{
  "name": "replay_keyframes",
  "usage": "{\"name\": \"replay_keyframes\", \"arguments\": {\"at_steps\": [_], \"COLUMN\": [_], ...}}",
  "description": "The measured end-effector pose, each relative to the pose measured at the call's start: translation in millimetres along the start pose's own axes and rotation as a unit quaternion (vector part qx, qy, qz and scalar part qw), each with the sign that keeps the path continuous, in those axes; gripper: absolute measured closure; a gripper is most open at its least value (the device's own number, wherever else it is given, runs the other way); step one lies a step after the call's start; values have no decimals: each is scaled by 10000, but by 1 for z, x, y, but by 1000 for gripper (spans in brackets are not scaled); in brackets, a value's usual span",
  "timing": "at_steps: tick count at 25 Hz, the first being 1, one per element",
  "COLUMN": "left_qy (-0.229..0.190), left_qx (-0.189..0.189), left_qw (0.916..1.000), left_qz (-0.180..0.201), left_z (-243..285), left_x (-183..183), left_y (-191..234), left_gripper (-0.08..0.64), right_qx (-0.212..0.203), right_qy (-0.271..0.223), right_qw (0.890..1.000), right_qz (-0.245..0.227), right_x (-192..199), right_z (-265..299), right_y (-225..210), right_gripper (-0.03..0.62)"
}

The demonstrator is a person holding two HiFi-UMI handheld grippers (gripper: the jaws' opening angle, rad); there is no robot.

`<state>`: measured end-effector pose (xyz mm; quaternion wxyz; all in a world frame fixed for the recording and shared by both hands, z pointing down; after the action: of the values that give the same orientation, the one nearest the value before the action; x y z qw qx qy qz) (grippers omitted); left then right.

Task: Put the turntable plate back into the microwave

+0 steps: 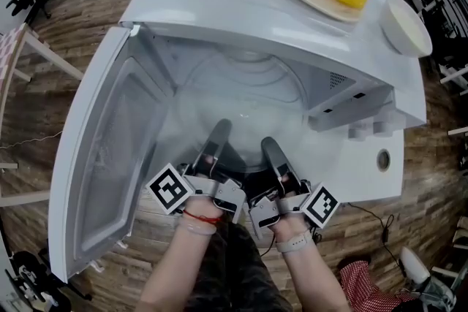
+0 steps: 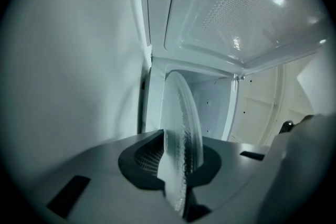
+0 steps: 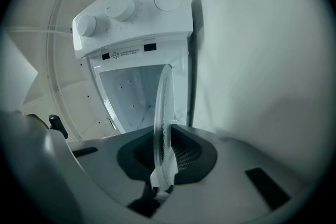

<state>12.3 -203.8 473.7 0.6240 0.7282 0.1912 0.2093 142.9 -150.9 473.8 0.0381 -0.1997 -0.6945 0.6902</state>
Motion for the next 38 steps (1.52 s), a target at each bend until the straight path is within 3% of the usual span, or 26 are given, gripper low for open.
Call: {"name": "replay_keyframes", "arguments": {"at_steps": [15,38], "left_qy": [61,560], "left_qx": [-26,-183], "left_qw": [9999,9972], "left_qz": [121,460], "left_z": [-3,-8], "left_x": [-8,-10], "left_y": [-2,-9], "left_gripper": [528,528], "right_qx": [-91,78], "right_qy": [210,-10], "right_qw": [9994,9997], "right_qz": [-278,-222], "right_x": [1,-8], "right_z": [12,30], "right_y": [4,9], "right_gripper": [551,551]}}
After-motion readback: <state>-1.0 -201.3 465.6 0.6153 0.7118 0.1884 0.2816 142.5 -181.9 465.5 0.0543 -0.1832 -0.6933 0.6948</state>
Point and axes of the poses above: the fingertips, and each gripper's own axes: z forward along the fingers, y to its left, x out of its underside, the point moved 4 cm from there along -z, backward along the fingers, and after that the axes turned 12 degrees about z, right-handed, at the moved point
